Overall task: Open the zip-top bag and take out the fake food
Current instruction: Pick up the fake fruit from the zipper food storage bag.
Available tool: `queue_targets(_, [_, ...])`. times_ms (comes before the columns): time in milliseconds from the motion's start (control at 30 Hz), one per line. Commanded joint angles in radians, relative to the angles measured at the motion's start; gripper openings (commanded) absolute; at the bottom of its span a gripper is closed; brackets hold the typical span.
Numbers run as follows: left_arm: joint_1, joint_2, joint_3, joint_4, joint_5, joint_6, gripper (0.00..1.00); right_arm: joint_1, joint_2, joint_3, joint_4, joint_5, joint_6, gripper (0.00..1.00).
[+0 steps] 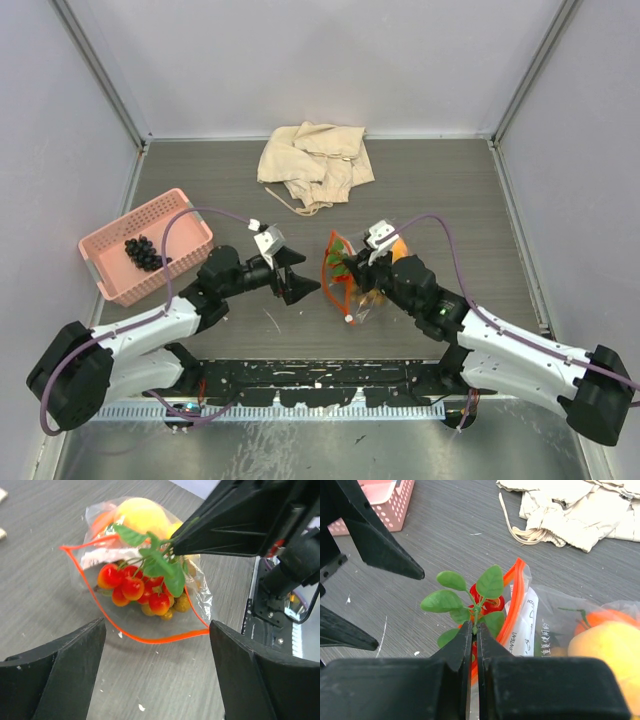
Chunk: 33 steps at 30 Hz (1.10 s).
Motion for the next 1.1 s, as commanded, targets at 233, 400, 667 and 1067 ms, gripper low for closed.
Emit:
queue_targets(233, [-0.003,0.004,0.148,-0.087,0.184,0.41,0.87,-0.079,0.033,0.044,0.02,-0.283,-0.28,0.01])
queue_targets(400, [-0.002,0.023,0.186,-0.156,0.271,0.514,0.87,-0.091,0.019,0.047,0.033,-0.372,-0.383,0.01])
queue_targets(667, [-0.001,-0.084,0.191,-0.123,0.146,0.337,0.93,-0.102,0.039,0.075,0.07,-0.513,-0.44,0.01])
queue_targets(1067, [0.084,-0.428,0.569,-0.826,-0.21,0.076,0.98,-0.105,0.244,0.299,0.1,-0.654,-0.34,0.01])
